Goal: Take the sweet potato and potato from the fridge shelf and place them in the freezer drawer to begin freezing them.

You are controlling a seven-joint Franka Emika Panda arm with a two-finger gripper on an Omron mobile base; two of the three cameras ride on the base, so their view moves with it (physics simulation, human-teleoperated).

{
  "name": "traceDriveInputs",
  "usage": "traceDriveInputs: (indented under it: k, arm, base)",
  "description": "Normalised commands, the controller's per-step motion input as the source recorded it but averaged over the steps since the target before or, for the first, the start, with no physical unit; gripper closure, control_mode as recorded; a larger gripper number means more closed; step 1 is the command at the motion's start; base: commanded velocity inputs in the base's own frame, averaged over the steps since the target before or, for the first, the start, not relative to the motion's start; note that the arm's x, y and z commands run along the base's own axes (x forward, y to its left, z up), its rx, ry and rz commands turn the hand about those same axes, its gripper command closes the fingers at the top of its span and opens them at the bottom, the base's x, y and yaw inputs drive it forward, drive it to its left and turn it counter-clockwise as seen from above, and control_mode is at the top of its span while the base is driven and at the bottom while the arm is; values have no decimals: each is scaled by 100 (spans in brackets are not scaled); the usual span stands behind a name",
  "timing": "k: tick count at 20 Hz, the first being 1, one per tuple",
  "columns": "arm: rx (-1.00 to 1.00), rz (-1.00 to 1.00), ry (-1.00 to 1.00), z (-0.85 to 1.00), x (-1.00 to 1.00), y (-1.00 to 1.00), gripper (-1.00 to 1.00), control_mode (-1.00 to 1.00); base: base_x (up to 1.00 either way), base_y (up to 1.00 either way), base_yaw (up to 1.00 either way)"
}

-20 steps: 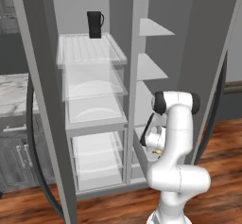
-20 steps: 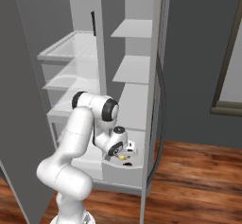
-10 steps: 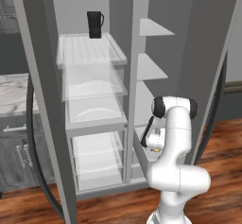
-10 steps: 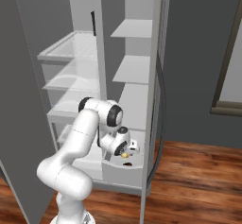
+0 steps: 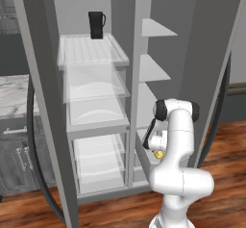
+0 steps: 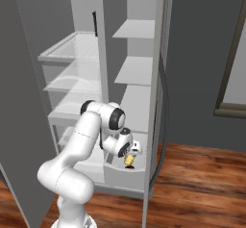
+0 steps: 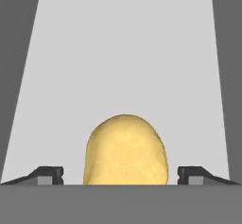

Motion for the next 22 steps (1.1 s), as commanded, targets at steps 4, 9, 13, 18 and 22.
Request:
traceDriveInputs:
  k: [4, 9, 13, 18, 22]
  arm:
    - [0, 0, -2, 11, -11, 0, -100, -100]
    - [0, 0, -10, 36, -45, 0, -100, -100]
    - [0, 0, -19, 73, -78, 0, -100, -100]
    - [0, 0, -27, 87, -100, 0, -100, -100]
    - [0, 0, -33, 100, -100, 0, -100, -100]
  base:
    - [0, 0, 0]
    - [0, 0, 0]
    - [0, 0, 0]
    - [0, 0, 0]
    - [0, 0, 0]
